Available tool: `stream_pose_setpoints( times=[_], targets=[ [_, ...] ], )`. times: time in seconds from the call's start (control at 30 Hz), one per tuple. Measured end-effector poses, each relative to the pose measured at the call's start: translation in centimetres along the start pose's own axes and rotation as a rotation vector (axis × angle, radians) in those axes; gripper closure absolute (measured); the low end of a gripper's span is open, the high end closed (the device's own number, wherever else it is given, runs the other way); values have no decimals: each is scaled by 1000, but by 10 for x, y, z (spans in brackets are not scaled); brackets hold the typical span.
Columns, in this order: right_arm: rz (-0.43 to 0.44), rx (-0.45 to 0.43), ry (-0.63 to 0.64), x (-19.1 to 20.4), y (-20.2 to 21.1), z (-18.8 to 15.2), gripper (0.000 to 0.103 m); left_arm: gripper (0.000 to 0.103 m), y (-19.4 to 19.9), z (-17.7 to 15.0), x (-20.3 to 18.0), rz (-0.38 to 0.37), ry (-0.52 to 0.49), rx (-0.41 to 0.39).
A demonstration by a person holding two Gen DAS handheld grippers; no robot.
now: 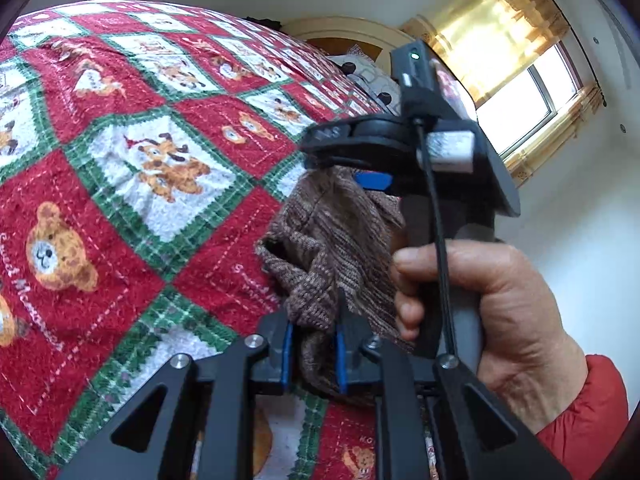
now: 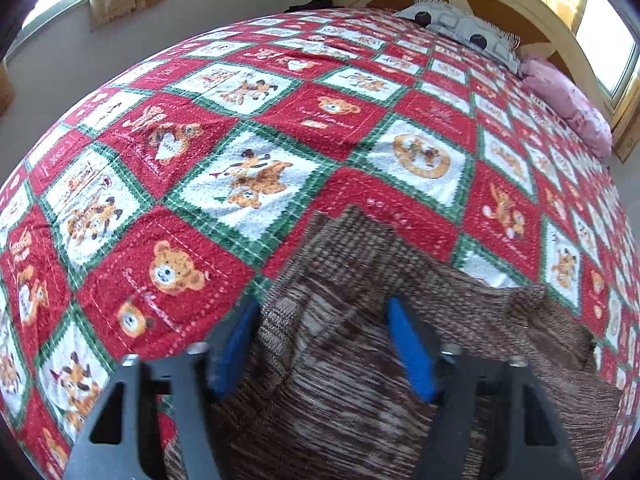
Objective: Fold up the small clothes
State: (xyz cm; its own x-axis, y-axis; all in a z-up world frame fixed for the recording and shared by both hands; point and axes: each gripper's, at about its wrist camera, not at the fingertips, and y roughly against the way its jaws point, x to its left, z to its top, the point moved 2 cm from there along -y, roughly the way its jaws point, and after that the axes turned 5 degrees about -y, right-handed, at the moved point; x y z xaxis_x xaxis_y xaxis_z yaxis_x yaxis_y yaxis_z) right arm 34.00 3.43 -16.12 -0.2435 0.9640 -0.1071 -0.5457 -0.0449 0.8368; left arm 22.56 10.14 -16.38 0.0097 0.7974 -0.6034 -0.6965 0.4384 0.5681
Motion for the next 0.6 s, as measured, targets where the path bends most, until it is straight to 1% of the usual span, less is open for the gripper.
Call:
stream_pose_setpoints(
  times=[0.03, 0.07, 0.13, 0.2, 0.27, 0.33, 0.43, 0.53, 0.6],
  targets=[
    [1, -3, -4, -2, 1, 1, 64, 85, 0, 0, -1, -2, -5, 1],
    [13, -5, -19, -7, 4, 1, 73, 87, 0, 0, -2, -8, -14, 2],
    [78, -8, -75, -21, 9, 2, 77, 87, -1, 0, -7, -15, -37, 7],
    [196, -13, -182, -42, 16, 1, 79, 87, -1, 1, -14, -23, -79, 15],
    [277, -26, -260, -60, 23, 0, 80, 88, 5, 1, -25, -27, -138, -4],
    [338, -40, -323, -78, 33, -2, 80, 89, 10, 0, -38, -24, -202, -26],
    [382, -51, -368, -100, 48, -5, 81, 89, 16, 1, -62, -17, -311, -55],
    [393, -58, -383, -121, 60, -8, 81, 89, 22, 1, -88, -49, -389, -71],
    [394, -64, -397, -143, 71, -15, 81, 89, 23, -2, -107, -68, -461, -84]
  ],
)
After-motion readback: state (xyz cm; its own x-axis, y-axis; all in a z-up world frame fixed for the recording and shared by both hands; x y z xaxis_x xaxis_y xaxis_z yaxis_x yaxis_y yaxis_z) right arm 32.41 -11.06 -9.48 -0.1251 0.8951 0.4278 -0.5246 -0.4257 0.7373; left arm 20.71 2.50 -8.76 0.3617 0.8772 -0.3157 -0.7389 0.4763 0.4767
